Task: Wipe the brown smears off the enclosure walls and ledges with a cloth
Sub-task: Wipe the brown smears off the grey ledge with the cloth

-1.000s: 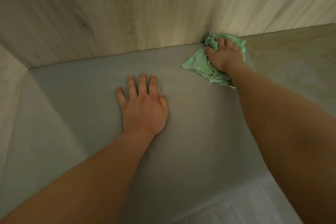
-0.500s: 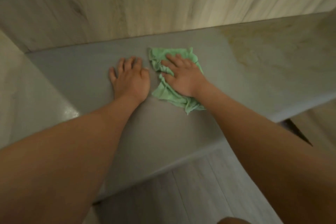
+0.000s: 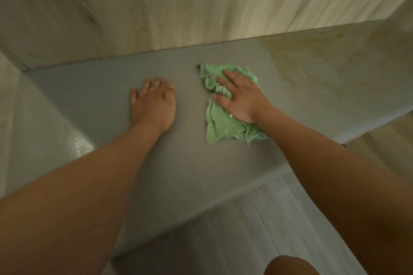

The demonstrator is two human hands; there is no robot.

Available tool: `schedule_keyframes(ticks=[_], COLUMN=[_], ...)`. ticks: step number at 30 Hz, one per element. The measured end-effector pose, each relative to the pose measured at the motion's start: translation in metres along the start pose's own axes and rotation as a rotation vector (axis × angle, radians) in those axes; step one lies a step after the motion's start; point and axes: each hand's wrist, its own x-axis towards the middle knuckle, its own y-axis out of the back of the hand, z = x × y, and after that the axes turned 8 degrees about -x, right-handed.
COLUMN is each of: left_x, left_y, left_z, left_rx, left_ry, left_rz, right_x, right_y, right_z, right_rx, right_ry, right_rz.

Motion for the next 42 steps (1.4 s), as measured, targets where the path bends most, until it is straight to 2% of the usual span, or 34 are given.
schedule_keyframes(ticks=[10,13,20,24,27,29,32,35,38,42], left_x=[-0.004,-0.001,-0.001,0.005,0.011,0.001,-0.032,-0.052,-0.059,-0.061], left_y=[-0.021,-0.024,-0.015,0.001,0.030,0.056,0.088,0.096,0.094,0.089], left_z=[-0.002,-0.004,0.002,0.009,-0.001,-0.024,-0.078,-0.128,-0.153,-0.148], left_rx=[0.121,0.131,0.061,-0.062,-0.242,-0.266,-0.106,-0.108,-0.314,-0.372], left_ry=[-0.051,-0.047,-0.007,0.045,0.049,-0.036,-0.082,-0.006,0.142,0.134], left_rz=[0.098,0.097,-0.004,-0.096,-0.167,-0.107,0.091,0.280,0.358,0.411], right_x=[0.154,0.160,0.127,0.081,0.041,0.026,0.013,-0.006,-0.047,-0.093], right_y=[0.020,0.023,0.015,0.014,0.008,0.009,0.013,0.011,0.004,-0.004], right_z=[0.039,0.025,-0.055,-0.072,-0.086,-0.095,-0.136,-0.200,-0.248,-0.239], right_rx=[0.094,0.095,0.034,0.041,0.039,0.046,0.049,0.027,0.000,0.010], right_ry=[-0.512,-0.531,-0.160,-0.041,0.000,-0.041,-0.065,0.098,0.270,0.527], right_rz=[-0.003,-0.019,-0.004,0.004,0.002,-0.005,-0.040,-0.009,0.063,0.105])
